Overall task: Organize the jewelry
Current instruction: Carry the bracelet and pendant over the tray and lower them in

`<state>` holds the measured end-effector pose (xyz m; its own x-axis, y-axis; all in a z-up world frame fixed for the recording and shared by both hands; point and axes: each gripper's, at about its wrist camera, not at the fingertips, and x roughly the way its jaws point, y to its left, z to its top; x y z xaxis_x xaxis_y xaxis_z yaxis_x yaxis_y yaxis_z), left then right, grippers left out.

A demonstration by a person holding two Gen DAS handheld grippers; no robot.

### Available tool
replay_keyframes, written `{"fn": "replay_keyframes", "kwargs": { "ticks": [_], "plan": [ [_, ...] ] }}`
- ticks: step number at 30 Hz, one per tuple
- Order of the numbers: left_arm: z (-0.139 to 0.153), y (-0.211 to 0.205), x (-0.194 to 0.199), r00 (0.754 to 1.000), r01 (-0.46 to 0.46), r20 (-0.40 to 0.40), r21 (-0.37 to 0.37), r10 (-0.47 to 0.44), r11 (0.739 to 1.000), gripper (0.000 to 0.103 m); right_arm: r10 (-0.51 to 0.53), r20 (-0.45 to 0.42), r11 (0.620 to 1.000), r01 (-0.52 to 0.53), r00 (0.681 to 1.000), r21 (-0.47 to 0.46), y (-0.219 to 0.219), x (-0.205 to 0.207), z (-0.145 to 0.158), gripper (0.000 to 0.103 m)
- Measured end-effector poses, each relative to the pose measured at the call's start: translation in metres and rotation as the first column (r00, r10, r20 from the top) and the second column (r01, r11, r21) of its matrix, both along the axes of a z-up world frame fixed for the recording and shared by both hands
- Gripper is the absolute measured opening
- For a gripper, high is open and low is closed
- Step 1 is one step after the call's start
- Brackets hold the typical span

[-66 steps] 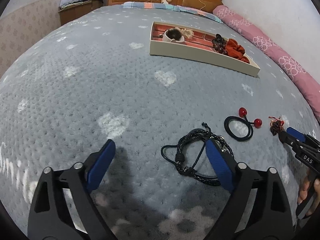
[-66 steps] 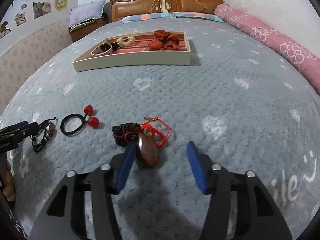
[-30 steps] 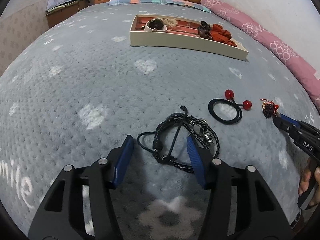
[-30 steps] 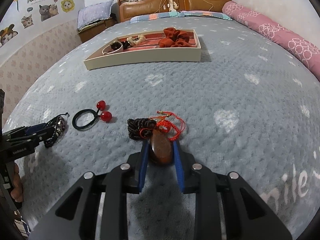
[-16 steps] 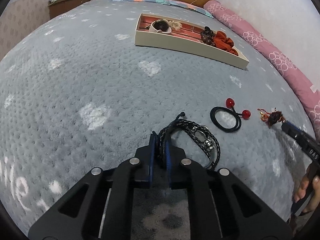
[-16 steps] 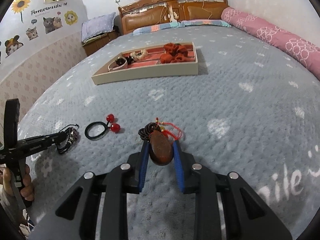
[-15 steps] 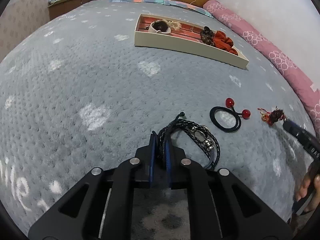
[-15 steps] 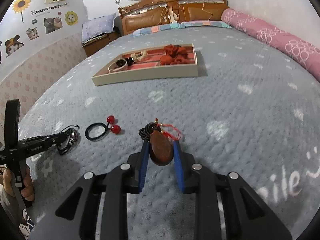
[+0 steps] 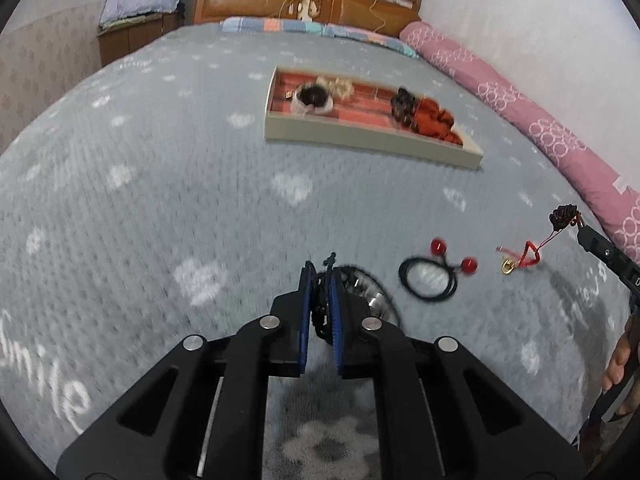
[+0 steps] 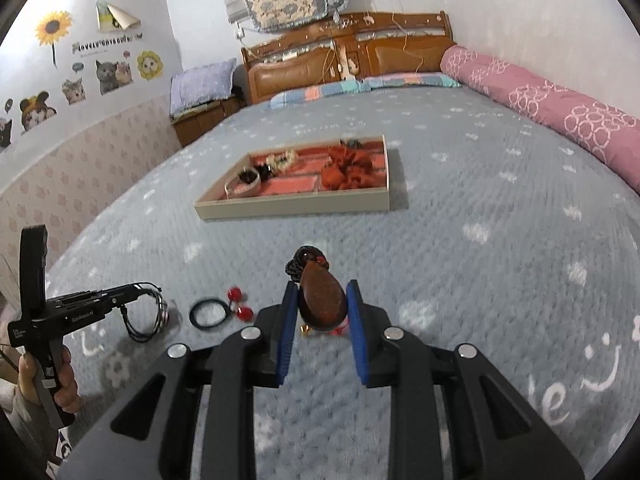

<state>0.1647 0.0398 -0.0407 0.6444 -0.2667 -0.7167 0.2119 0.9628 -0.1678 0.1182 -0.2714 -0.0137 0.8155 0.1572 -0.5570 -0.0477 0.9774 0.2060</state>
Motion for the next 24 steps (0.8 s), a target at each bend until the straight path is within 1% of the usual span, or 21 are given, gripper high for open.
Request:
{"fn": "replay_keyframes", "kwargs": {
  "ticks": [3, 5, 8, 13, 18, 24],
  "plan": [
    [0.013, 0.002, 0.001, 1.0, -0.002, 0.028, -0.01, 0.002, 1.0, 0.008, -0.004, 0.032, 1.0, 0.004, 0.999, -0.004, -0.001, 0.0, 0.011, 0.025],
    [0.021, 0.003, 0.001, 0.999, -0.005, 0.045, -0.013, 0.005, 1.0, 0.008, 0.001, 0.044, 1.0, -0.002, 0.999, 0.008, -0.003, 0.002, 0.017, 0.025],
    [0.027, 0.004, 0.002, 0.998, -0.008, 0.055, -0.02, 0.009, 1.0, 0.008, 0.005, 0.064, 1.0, -0.006, 0.998, 0.02, -0.005, 0.002, 0.025, 0.025],
    [0.036, 0.005, 0.002, 0.997, -0.006, 0.078, -0.018, 0.007, 1.0, 0.008, 0.01, 0.094, 1.0, -0.011, 0.996, 0.001, -0.005, 0.004, 0.037, 0.025],
    [0.042, 0.004, 0.006, 0.996, 0.0, 0.09, -0.023, 0.002, 1.0, 0.008, 0.013, 0.104, 1.0, -0.013, 0.994, -0.005, -0.004, 0.007, 0.041, 0.025],
    [0.052, 0.001, 0.019, 0.994, 0.003, 0.108, -0.02, -0.001, 1.0, 0.008, 0.022, 0.094, 1.0, -0.022, 0.995, 0.0, -0.001, 0.024, 0.038, 0.025]
  ]
}}
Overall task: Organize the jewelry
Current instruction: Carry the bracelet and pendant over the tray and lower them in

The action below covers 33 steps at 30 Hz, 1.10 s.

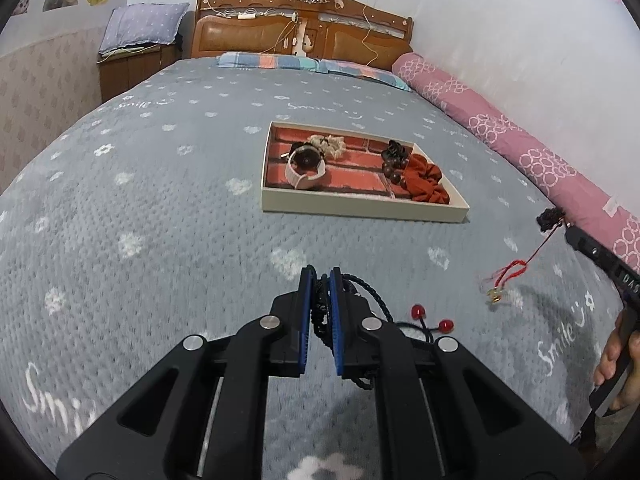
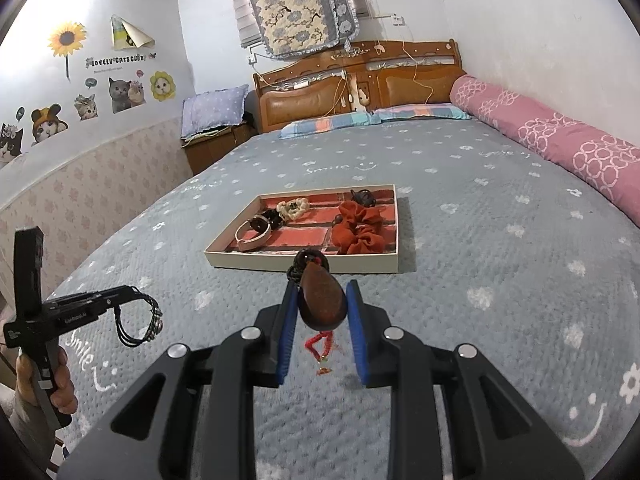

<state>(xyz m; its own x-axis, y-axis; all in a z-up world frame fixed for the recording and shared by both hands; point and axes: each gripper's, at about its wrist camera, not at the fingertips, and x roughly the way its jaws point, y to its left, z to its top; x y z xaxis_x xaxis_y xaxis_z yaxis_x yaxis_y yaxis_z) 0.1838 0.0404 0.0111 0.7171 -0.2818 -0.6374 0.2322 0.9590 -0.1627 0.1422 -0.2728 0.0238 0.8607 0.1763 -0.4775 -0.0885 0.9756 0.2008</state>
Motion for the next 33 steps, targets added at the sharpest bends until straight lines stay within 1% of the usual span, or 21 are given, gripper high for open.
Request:
{"fn": "replay_keyframes", "kwargs": {
  "ticks": [7, 15, 21, 25, 28, 33],
  "plan": [
    [0.011, -0.004, 0.026, 1.0, -0.017, 0.013, 0.016, 0.017, 1.0, 0.008, -0.044, -0.012, 0.997, 0.044, 0.999, -0.057, 0.013, 0.024, 0.002, 0.025],
    [0.033, -0.015, 0.065, 0.998, -0.019, 0.056, 0.065, 0.016, 0.998, 0.008, -0.071, 0.02, 0.993, 0.073, 0.997, -0.092, 0.025, 0.059, 0.028, 0.025],
    [0.046, -0.027, 0.114, 0.998, -0.023, 0.062, 0.068, 0.019, 0.997, 0.008, -0.068, 0.048, 0.991, 0.073, 0.997, -0.113, 0.031, 0.1, 0.047, 0.025],
    [0.049, -0.038, 0.146, 0.997, -0.03, 0.072, 0.078, 0.024, 0.997, 0.008, -0.069, 0.054, 0.989, 0.076, 0.996, -0.128, 0.031, 0.134, 0.058, 0.025],
    [0.045, -0.044, 0.168, 0.998, -0.027, 0.06, 0.067, 0.023, 0.997, 0.008, -0.073, 0.034, 0.987, 0.077, 0.997, -0.141, 0.029, 0.161, 0.056, 0.025],
    [0.026, -0.053, 0.21, 0.999, -0.037, 0.013, 0.057, 0.037, 0.998, 0.008, -0.088, -0.024, 0.987, 0.084, 0.996, -0.138, 0.02, 0.204, 0.032, 0.025]
  ]
}}
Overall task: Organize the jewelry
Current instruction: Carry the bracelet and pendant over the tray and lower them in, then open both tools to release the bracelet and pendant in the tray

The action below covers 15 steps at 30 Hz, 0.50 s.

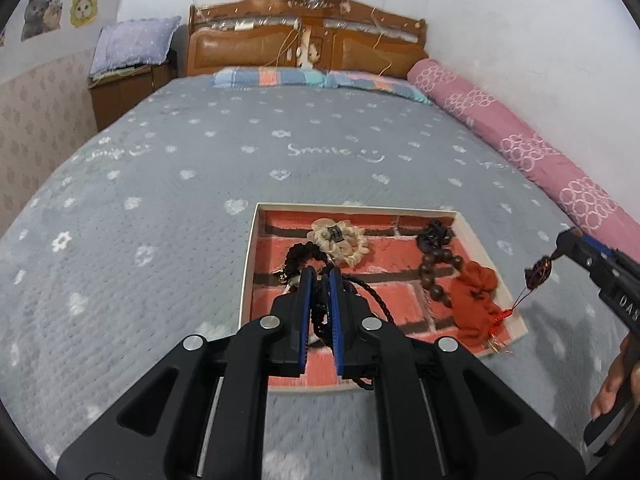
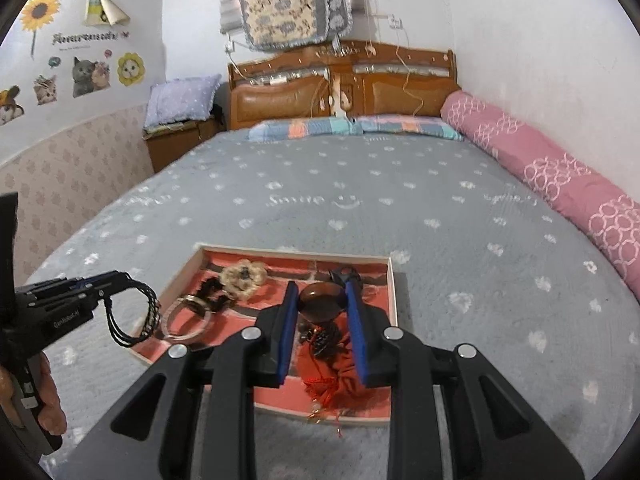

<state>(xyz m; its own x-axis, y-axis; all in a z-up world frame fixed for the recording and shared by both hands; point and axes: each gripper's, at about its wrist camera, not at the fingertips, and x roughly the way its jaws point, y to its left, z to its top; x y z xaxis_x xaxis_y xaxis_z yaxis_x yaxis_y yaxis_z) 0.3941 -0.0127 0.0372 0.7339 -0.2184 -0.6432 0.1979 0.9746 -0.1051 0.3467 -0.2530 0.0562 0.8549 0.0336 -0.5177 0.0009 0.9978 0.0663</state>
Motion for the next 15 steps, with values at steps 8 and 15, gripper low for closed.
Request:
{"fn": "replay_keyframes", "kwargs": {
  "ticks": [8, 15],
  "plan": [
    [-0.042, -0.01, 0.054, 0.997, -0.014, -0.08, 0.048, 0.018, 0.999, 0.008, -0.036, -0.149, 0.999, 0.036, 0.988, -0.003, -0.013, 0.063, -0.058, 0.025],
    [-0.068, -0.018, 0.076, 0.994, -0.018, -0.11, 0.097, 0.028, 0.995, 0.008, -0.077, -0.224, 0.997, 0.074, 0.972, -0.024, -0.012, 0.096, -0.096, 0.025]
  ]
}}
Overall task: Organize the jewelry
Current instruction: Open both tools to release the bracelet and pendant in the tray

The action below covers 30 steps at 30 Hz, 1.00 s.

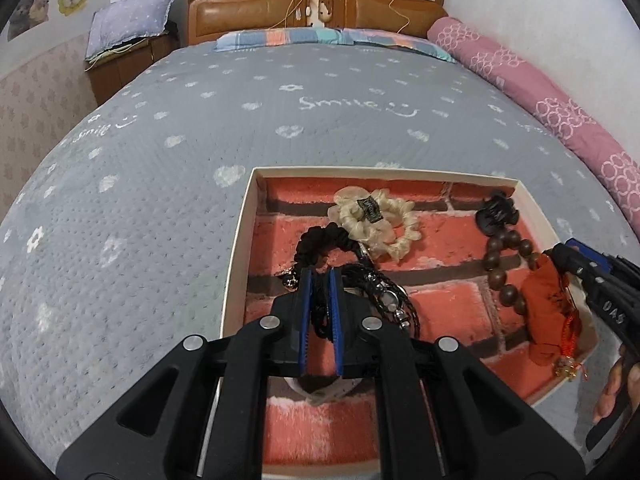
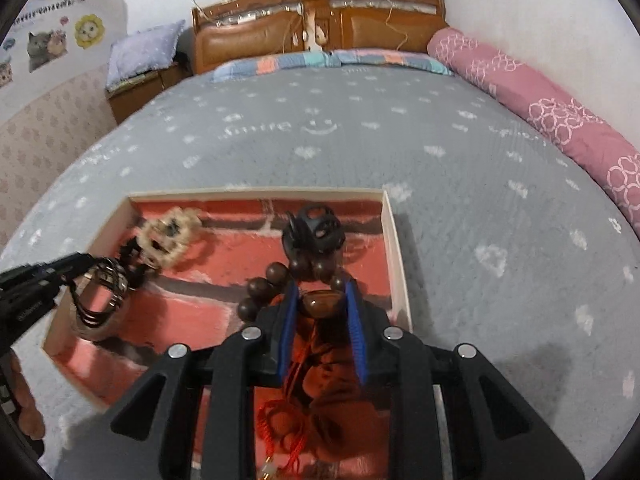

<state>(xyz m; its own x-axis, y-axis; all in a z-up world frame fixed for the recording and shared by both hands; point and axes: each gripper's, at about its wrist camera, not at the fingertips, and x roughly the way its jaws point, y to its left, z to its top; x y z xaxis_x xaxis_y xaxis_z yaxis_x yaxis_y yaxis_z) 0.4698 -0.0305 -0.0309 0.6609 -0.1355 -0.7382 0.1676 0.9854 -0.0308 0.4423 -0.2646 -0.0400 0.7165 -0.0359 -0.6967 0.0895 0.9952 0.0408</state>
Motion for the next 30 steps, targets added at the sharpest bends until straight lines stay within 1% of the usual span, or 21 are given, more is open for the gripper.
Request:
{"fn": "replay_keyframes", "kwargs": {
  "ticks": [3, 6, 9, 11, 14, 16, 19, 20, 21, 22, 24, 25, 26, 27, 28, 29, 30],
  "plan": [
    [-0.003, -0.002, 0.005, 1.0, -0.007, 0.009, 0.013, 0.007, 1.0, 0.008, -0.002, -0.005, 1.0, 0.002, 1.0, -0.026, 0.004, 0.008, -0.005, 0.025],
    [-0.006, -0.002, 0.016, 1.0, -0.019, -0.007, 0.018, 0.02, 1.0, 0.008, -0.003, -0.023, 0.999, 0.002, 1.0, -0.038, 0.007, 0.018, -0.008, 0.025],
    [-0.01, -0.002, 0.024, 0.999, -0.036, -0.014, 0.026, 0.036, 0.999, 0.008, -0.016, -0.048, 0.999, 0.014, 0.999, -0.037, 0.006, 0.026, -0.018, 0.025],
    [-0.012, -0.002, 0.028, 0.999, -0.042, -0.008, 0.038, 0.043, 0.998, 0.008, -0.027, -0.036, 0.999, 0.025, 0.999, -0.031, 0.005, 0.028, -0.021, 0.025],
    [-0.013, 0.001, 0.029, 0.999, -0.046, -0.002, 0.051, 0.047, 0.998, 0.01, -0.02, -0.032, 0.999, 0.018, 0.999, -0.05, 0.008, 0.028, -0.022, 0.025],
    [-0.015, 0.004, 0.031, 0.999, -0.054, 0.0, 0.06, 0.054, 0.997, 0.011, -0.018, -0.029, 0.999, 0.017, 0.999, -0.043, 0.007, 0.028, -0.022, 0.025],
    [-0.017, 0.01, 0.033, 0.998, -0.063, -0.005, 0.046, 0.063, 0.997, 0.011, -0.032, -0.034, 0.999, 0.031, 0.999, -0.024, 0.002, 0.03, -0.021, 0.025],
    [-0.016, 0.011, 0.034, 0.998, -0.064, -0.004, 0.042, 0.064, 0.997, 0.015, -0.033, -0.04, 0.999, 0.032, 0.999, -0.014, 0.0, 0.032, -0.022, 0.025],
    [-0.016, 0.011, 0.034, 0.998, -0.065, -0.002, 0.045, 0.065, 0.997, 0.021, -0.032, -0.043, 0.999, 0.031, 0.999, -0.009, -0.002, 0.034, -0.022, 0.025],
    [-0.015, 0.011, 0.034, 0.998, -0.068, 0.005, 0.057, 0.067, 0.996, 0.025, -0.033, -0.047, 0.999, 0.033, 0.998, -0.016, -0.002, 0.036, -0.022, 0.026],
    [-0.013, 0.01, 0.034, 0.997, -0.071, 0.019, 0.073, 0.07, 0.995, 0.04, -0.033, -0.06, 0.999, 0.032, 0.998, -0.021, -0.003, 0.039, -0.021, 0.026],
    [-0.011, 0.01, 0.033, 0.997, -0.073, 0.025, 0.07, 0.071, 0.995, 0.043, -0.033, -0.054, 0.999, 0.032, 0.998, -0.01, -0.003, 0.039, -0.019, 0.026],
    [-0.008, 0.011, 0.031, 0.997, -0.075, 0.033, 0.061, 0.073, 0.995, 0.049, -0.033, -0.049, 0.999, 0.033, 0.998, 0.0, -0.003, 0.039, -0.017, 0.027],
    [-0.006, 0.011, 0.03, 0.997, -0.076, 0.039, 0.052, 0.074, 0.996, 0.056, -0.032, -0.049, 0.999, 0.033, 0.998, 0.005, -0.003, 0.04, -0.015, 0.033],
    [-0.003, 0.011, 0.028, 0.996, -0.074, 0.045, 0.037, 0.072, 0.997, 0.06, -0.03, -0.045, 1.0, 0.031, 0.999, 0.006, -0.002, 0.04, -0.013, 0.047],
    [-0.001, 0.01, 0.024, 0.996, -0.07, 0.054, 0.027, 0.068, 0.997, 0.068, -0.032, -0.038, 0.999, 0.031, 0.999, -0.004, -0.001, 0.04, -0.011, 0.055],
    [0.002, 0.007, 0.021, 0.996, -0.069, 0.067, 0.032, 0.067, 0.997, 0.075, -0.033, -0.031, 0.999, 0.033, 0.999, -0.011, 0.0, 0.04, -0.009, 0.068]
  ]
}}
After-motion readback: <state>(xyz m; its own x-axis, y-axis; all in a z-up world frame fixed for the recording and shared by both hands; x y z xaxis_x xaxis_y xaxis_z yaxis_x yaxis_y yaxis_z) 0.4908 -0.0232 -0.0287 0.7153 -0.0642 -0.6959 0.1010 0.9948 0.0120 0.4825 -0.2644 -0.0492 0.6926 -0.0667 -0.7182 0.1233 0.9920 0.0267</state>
